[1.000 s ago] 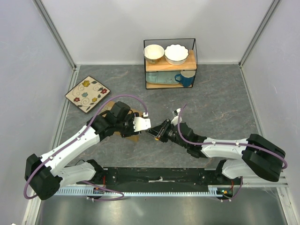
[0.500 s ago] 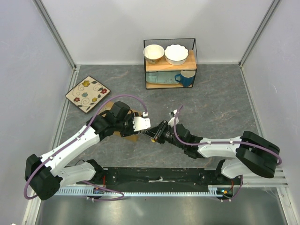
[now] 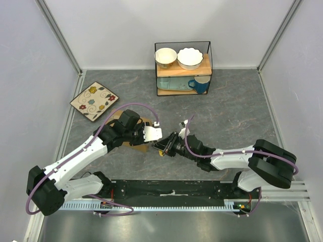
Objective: Unpack the express box
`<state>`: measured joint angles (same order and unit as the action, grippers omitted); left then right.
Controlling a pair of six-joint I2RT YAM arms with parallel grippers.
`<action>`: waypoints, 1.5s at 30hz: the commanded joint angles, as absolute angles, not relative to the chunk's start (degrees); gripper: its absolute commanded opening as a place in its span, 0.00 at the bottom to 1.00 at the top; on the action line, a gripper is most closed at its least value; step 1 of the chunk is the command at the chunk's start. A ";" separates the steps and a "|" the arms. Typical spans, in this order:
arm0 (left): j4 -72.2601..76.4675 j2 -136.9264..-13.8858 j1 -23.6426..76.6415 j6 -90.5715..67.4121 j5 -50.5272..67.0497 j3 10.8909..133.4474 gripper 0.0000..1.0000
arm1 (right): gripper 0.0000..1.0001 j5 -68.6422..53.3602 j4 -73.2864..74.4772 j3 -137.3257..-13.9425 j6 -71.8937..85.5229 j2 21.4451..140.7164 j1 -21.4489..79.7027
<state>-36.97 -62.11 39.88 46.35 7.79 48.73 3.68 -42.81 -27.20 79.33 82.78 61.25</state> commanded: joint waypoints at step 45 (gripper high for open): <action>-46.49 -61.26 40.17 48.16 17.14 48.34 0.47 | 0.00 1.58 -47.02 -28.91 78.66 85.60 60.12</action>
<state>-39.29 -60.73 39.62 48.51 10.63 48.80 1.48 -44.69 -26.28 78.22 83.70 60.47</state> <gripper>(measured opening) 0.482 0.232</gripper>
